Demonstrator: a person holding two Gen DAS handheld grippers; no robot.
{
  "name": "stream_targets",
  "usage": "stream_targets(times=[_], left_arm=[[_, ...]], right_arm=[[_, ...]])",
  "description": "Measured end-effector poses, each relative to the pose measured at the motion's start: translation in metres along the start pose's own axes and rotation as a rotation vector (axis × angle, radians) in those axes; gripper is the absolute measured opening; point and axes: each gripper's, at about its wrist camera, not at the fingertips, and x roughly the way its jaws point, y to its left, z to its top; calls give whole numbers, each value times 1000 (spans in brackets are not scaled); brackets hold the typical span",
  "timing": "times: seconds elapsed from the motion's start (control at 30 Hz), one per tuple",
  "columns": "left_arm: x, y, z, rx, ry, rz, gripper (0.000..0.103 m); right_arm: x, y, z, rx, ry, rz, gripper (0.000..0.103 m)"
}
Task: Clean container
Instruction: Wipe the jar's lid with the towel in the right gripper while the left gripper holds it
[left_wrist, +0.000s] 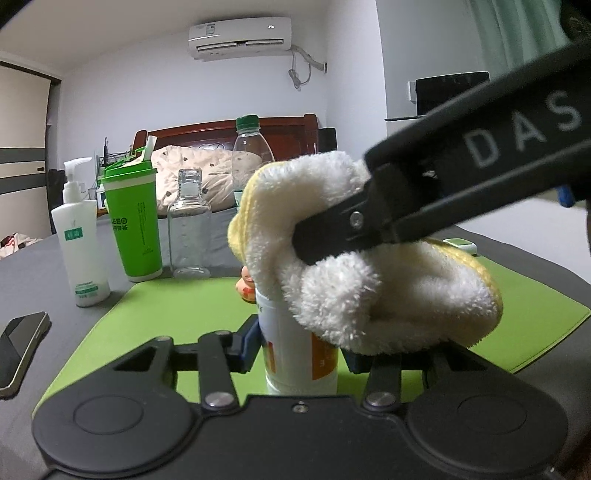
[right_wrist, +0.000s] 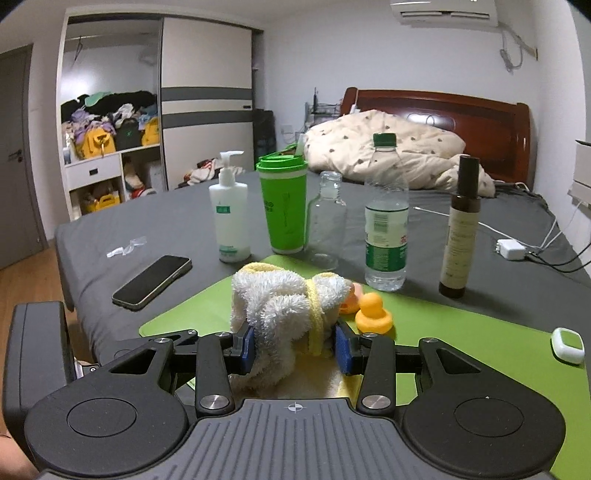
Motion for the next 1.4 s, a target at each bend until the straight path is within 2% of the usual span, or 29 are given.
stream_targets(times=[0.6, 0.97, 1.4], left_arm=[[3, 2, 0, 2, 1, -14, 43], [1, -2, -2, 4, 0, -20, 43], [-1, -5, -1, 6, 8, -18, 43]], right_arm=[[34, -6, 11, -37, 15, 9, 42], [22, -17, 5, -82, 13, -66, 42], [23, -18, 6, -68, 11, -56, 42]])
